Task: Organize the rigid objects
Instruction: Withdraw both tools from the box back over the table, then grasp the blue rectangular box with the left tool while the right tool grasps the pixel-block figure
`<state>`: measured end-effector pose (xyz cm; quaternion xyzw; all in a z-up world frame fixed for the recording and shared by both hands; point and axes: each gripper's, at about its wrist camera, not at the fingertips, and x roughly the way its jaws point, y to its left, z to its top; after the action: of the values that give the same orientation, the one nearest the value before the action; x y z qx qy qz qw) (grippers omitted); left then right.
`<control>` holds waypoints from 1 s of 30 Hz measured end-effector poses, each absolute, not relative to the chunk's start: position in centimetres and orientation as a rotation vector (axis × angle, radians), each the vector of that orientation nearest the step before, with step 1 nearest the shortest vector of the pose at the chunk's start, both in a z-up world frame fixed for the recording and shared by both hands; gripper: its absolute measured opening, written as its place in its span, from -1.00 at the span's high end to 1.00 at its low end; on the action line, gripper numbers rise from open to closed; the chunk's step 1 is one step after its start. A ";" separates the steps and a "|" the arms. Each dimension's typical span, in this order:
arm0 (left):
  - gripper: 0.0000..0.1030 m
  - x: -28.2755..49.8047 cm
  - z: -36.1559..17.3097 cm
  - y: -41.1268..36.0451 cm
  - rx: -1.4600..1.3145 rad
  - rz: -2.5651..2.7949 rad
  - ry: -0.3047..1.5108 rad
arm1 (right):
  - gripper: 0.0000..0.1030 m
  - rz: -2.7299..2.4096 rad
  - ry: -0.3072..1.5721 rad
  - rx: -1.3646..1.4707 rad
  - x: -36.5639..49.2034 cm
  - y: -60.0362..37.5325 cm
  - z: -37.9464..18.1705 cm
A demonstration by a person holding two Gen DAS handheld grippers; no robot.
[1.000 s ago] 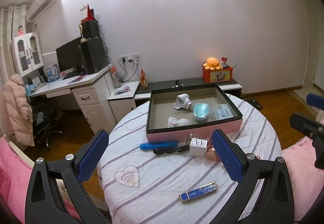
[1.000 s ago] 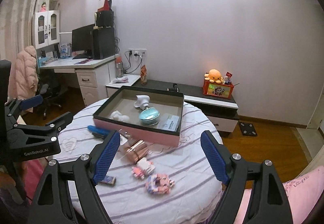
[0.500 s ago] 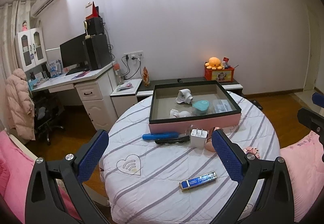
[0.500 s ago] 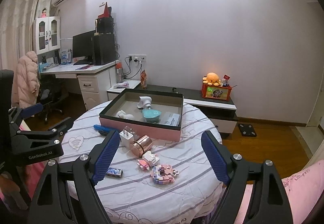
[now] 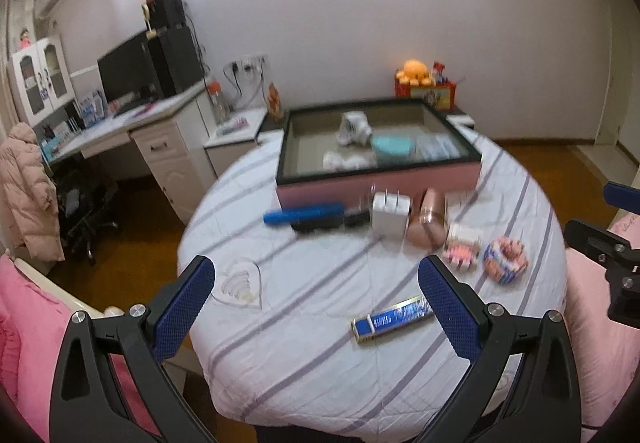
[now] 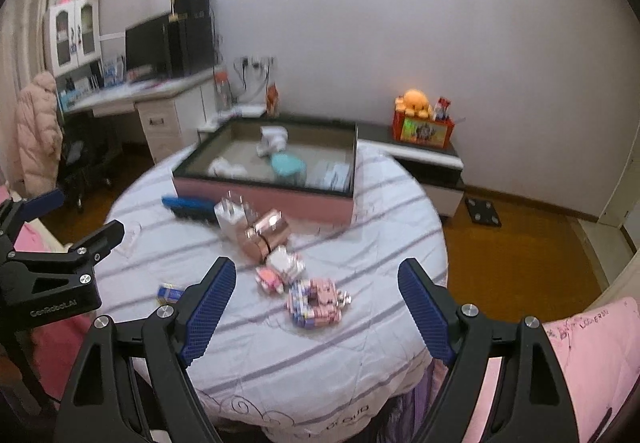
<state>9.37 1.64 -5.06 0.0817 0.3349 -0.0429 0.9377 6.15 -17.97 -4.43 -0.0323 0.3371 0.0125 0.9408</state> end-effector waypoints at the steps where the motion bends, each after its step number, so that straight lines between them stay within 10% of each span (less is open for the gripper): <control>1: -1.00 9.6 -5.7 1.7 0.166 -0.091 0.703 | -0.64 0.025 0.707 -0.072 6.4 -17.9 -4.9; 22: -1.00 14.0 -14.8 -0.9 0.217 -0.237 1.019 | -0.63 0.046 1.065 -0.056 15.6 -18.8 -16.3; 30: 0.28 13.7 -14.8 -2.3 0.215 -0.378 1.019 | -0.34 0.058 1.044 -0.026 15.1 -20.0 -15.7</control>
<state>13.67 -2.29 -14.81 0.1023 0.4839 -0.1795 0.8504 15.09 -20.01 -15.72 -0.0124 0.4986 0.0278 0.8663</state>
